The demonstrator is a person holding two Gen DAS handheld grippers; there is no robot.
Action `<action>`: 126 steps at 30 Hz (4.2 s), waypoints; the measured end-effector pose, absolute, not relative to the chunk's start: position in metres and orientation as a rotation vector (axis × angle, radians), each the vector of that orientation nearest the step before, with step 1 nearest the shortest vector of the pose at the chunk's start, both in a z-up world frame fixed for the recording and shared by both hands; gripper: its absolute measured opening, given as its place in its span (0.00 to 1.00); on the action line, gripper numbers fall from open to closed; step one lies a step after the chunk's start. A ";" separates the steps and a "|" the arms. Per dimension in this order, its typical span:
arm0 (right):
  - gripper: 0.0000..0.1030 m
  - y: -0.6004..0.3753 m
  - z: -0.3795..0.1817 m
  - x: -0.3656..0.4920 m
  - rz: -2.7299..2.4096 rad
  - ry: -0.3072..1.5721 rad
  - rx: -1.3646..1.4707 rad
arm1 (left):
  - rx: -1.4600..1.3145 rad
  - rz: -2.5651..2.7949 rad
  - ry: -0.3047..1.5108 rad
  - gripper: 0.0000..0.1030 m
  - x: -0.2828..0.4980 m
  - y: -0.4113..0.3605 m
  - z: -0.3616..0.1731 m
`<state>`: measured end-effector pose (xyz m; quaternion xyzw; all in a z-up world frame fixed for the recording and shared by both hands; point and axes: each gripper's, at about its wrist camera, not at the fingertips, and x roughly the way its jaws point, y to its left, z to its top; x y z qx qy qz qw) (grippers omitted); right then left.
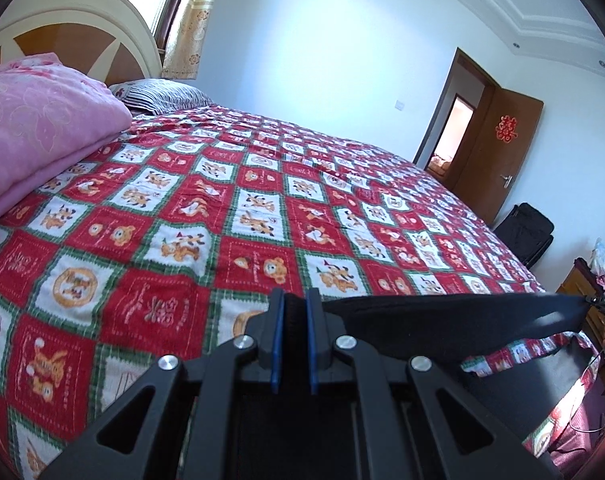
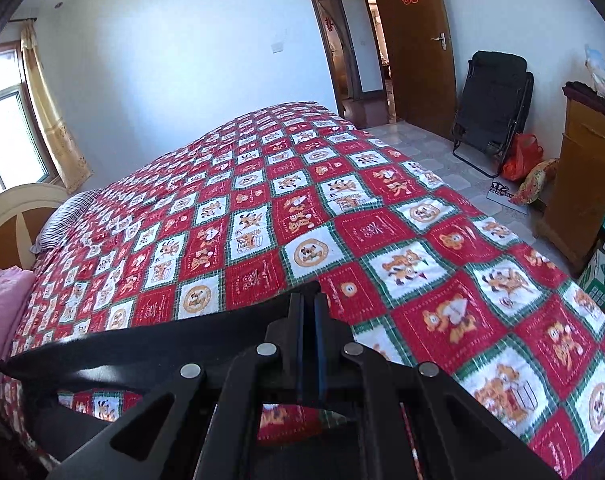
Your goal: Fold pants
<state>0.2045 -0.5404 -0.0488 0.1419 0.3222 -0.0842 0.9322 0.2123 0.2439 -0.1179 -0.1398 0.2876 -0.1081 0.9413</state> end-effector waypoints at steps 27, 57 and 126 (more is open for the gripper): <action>0.04 -0.557 -0.122 0.103 -0.146 0.746 0.293 | -0.296 -0.238 0.580 0.14 0.130 0.261 -0.177; 0.56 -0.280 -0.123 0.128 0.296 0.781 -0.145 | -0.332 -0.193 0.646 0.45 0.105 0.240 -0.182; 0.04 -0.093 -0.211 0.105 0.525 0.770 -0.590 | -0.360 -0.113 0.701 0.50 0.110 0.242 -0.203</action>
